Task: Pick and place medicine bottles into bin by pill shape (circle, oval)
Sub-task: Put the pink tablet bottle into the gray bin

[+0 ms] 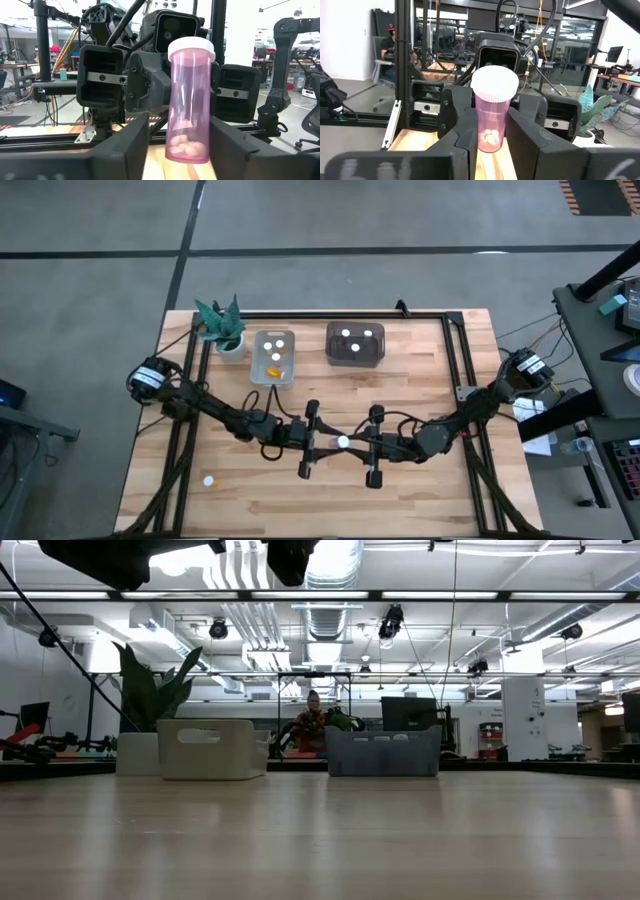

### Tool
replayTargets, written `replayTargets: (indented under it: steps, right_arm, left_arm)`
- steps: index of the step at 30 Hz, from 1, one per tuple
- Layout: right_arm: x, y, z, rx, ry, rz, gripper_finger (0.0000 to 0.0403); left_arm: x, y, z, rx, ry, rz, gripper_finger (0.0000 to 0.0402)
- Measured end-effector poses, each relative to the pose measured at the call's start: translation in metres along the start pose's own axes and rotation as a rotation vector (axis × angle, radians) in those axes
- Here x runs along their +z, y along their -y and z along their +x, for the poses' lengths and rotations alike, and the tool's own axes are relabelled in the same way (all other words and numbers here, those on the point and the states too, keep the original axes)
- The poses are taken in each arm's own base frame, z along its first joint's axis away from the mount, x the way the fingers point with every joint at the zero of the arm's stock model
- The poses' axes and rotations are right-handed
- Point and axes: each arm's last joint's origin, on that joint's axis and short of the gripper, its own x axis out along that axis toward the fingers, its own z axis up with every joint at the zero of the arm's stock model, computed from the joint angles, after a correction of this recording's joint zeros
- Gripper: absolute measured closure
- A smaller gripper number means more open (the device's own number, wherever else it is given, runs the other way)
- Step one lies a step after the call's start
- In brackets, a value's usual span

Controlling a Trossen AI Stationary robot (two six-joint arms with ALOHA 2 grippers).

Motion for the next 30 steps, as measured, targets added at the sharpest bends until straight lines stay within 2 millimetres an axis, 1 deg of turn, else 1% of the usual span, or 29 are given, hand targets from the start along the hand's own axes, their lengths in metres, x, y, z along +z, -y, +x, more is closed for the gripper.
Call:
replayTargets:
  steps: [4, 8, 14, 30]
  right_arm:
    - [-0.002, 0.000, 0.000, -0.005, -0.016, -0.010, 0.0326]
    - [-0.004, 0.000, -0.001, -0.001, -0.047, -0.001, 0.0326]
    - [-0.007, 0.000, -0.002, 0.006, -0.089, 0.010, 0.0326]
    - [0.016, 0.014, -0.017, 0.017, -0.176, 0.011, 0.0326]
  left_arm:
    - [-0.001, 0.000, 0.000, -0.002, -0.020, 0.004, 0.0201]
    - [-0.005, 0.000, -0.001, -0.003, -0.078, 0.016, 0.0181]
    - [-0.006, 0.000, -0.003, -0.003, -0.117, 0.024, 0.0177]
    - [0.009, -0.003, -0.012, -0.001, -0.238, 0.026, 0.0177]
